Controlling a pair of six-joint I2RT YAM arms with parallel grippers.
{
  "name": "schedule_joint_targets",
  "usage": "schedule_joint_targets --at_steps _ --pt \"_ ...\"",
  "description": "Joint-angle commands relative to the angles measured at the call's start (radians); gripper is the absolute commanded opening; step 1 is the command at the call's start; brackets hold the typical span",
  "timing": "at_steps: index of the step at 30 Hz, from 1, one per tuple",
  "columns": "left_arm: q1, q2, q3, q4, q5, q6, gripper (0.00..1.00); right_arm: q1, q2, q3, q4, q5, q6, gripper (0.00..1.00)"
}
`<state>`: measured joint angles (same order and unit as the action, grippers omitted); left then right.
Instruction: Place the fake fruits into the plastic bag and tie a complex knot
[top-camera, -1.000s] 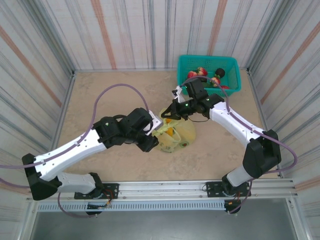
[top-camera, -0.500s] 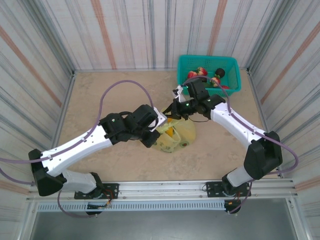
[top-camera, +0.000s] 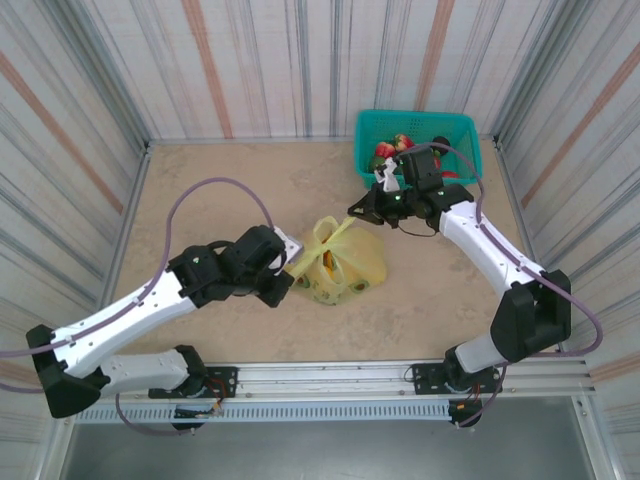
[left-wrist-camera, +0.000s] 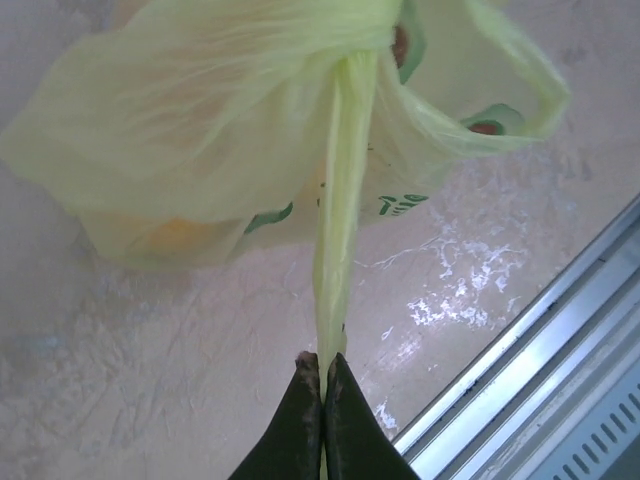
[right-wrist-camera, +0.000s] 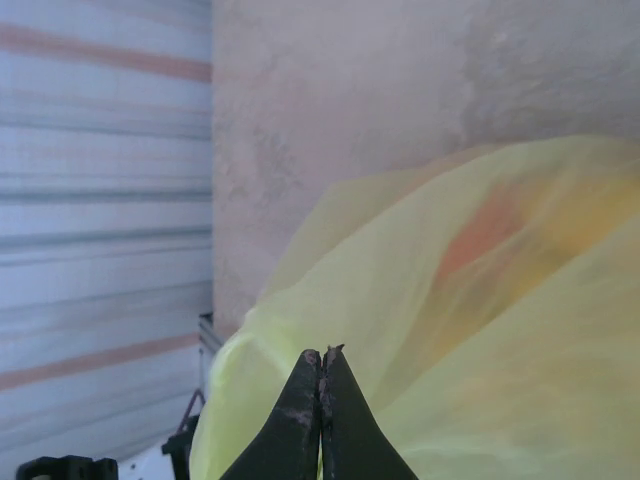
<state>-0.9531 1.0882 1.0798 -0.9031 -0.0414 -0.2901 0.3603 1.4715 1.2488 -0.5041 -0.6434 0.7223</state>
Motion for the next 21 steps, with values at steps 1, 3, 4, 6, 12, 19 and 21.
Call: schedule_joint_targets --at_steps 1,3,4,6,12,19,21 --pt "0.020 -0.047 -0.125 -0.005 0.044 -0.174 0.00 -0.053 0.005 0.021 -0.053 0.165 0.003 0.00" --pt "0.021 -0.058 -0.197 0.025 0.067 -0.255 0.00 -0.091 0.026 0.001 -0.011 0.188 0.063 0.00" --pt "0.022 -0.063 -0.231 0.039 0.083 -0.295 0.00 -0.106 0.036 -0.008 0.008 0.207 0.088 0.00" --pt "0.021 -0.072 -0.287 0.063 0.106 -0.356 0.00 -0.127 0.054 -0.017 0.026 0.257 0.104 0.00" --pt "0.021 -0.104 -0.333 0.084 0.144 -0.390 0.00 -0.130 0.100 0.029 -0.013 0.322 0.047 0.00" --pt "0.017 -0.079 -0.143 0.157 0.233 -0.160 0.00 -0.045 0.097 0.136 -0.036 0.342 -0.013 0.01" --pt "0.008 -0.073 -0.083 0.175 0.247 -0.093 0.00 -0.040 0.086 0.152 -0.044 0.374 -0.022 0.02"
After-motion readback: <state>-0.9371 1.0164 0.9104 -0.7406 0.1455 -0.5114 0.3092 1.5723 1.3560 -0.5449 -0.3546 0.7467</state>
